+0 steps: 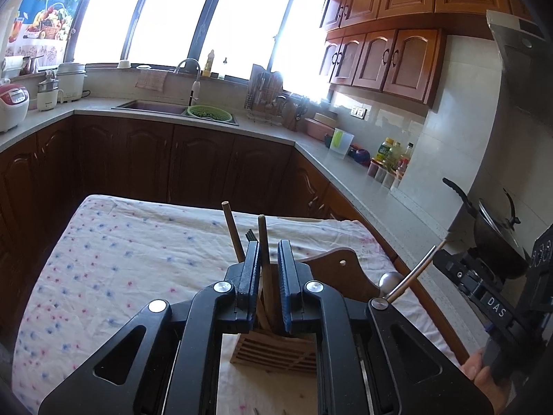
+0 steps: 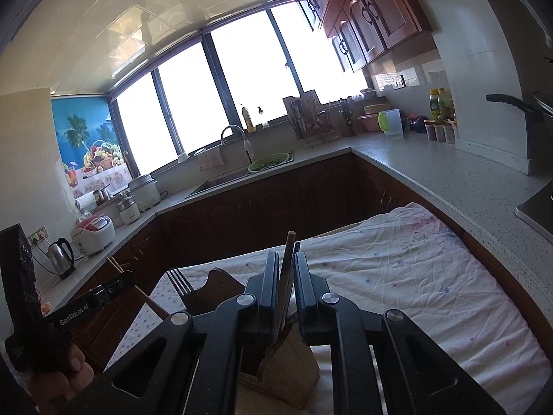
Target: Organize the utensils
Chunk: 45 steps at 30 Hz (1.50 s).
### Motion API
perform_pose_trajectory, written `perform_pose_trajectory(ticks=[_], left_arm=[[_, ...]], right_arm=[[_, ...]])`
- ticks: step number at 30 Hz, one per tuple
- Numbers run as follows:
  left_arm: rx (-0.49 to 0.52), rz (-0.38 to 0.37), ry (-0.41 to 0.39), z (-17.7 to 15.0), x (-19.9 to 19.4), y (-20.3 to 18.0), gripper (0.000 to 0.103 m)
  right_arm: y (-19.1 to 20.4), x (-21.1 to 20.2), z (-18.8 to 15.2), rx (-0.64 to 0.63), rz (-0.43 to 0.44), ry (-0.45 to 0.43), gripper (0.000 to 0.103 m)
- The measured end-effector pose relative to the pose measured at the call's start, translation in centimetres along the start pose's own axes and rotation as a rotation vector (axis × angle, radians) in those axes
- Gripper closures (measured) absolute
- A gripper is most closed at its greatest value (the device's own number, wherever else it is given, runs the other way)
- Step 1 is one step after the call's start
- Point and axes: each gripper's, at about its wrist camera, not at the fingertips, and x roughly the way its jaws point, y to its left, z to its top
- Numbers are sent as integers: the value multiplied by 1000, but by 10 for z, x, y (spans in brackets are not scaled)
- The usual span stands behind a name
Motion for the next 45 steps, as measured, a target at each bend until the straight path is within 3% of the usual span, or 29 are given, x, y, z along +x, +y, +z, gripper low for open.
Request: perform_pose_trajectory(ticks=[3,5,6,7,8,10,15,23,34,42,45], left_arm=[[-5,-16,-24,0,-16,-2,70],[-13,-16,-31,-1,-28,-5,50],[-31,-10,-38,-3,-35,-4,33],[-51,-8,-50,-6,-42,-1,25],[-66,-11,-57,-9,-49,0,23],[-81,-12,-51,-17,-60,5,21],[-76,43,-21,-41,-78,15,21],[-119,99,79,-87,-90,35,21],[-148,150,165,-136,-98,55,21],[-169,191,228,-158,-95,68,21],[-172,203,249,-165,-92,72,21]], right_arm=[[0,-9,1,6,12,-19,70],[-2,-20,2,17,21,-50,30],[-2,-26,2,22,25,-69,24],[-3,-33,2,25,24,-87,15],[-4,-40,2,27,24,-105,7],[-5,-53,0,33,20,-127,0],[-9,-78,-15,38,5,-121,0],[-16,-97,-51,58,-20,-29,0],[-11,-105,-95,19,-41,82,0],[0,-85,-132,-22,-51,207,1],[10,-71,-149,-75,-52,286,16]])
